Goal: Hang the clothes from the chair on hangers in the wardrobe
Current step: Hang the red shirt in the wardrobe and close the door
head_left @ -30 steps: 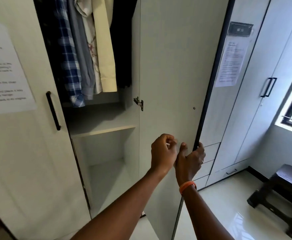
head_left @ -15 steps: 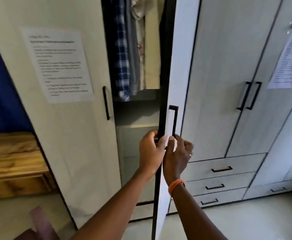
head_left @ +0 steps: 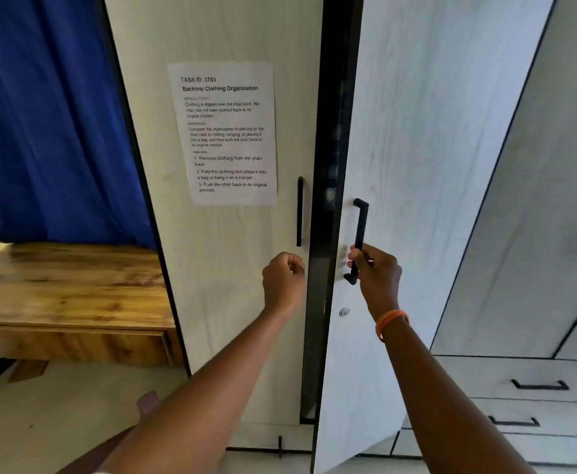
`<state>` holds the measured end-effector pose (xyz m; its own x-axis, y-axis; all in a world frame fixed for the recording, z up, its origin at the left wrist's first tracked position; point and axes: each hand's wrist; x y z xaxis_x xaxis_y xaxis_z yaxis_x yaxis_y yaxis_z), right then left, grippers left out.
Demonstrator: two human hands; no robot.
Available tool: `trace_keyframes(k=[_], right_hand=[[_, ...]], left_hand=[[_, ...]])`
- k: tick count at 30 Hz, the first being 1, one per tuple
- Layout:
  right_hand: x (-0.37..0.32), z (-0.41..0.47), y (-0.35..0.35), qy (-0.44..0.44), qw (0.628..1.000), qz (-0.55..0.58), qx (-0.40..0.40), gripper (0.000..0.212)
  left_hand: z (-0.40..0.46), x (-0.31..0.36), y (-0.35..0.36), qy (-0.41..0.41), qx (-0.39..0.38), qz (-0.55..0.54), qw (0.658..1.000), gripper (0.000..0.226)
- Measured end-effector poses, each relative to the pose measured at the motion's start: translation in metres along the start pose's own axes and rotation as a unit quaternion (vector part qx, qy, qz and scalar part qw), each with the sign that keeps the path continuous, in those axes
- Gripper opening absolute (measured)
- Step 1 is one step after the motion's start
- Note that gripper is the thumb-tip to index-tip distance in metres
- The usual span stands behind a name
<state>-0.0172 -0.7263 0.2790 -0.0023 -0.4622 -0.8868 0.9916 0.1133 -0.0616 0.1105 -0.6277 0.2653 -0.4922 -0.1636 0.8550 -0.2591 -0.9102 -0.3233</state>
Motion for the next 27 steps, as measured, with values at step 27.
trace_keyframes(k=[27], right_hand=[[0.05, 0.089, 0.098, -0.045, 0.997, -0.011, -0.058, 0.03]], left_hand=[[0.126, -0.023, 0.077, 0.023, -0.025, -0.095, 0.995, 0.021]])
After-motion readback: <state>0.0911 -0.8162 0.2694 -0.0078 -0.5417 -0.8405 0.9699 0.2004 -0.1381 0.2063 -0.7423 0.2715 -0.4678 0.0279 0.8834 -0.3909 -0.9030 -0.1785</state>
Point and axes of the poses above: each hand's wrist, its own z-axis towards the middle knuckle, its own y-axis out of the palm, x = y × z, and after that the axes turned 8 degrees about x, right-handed
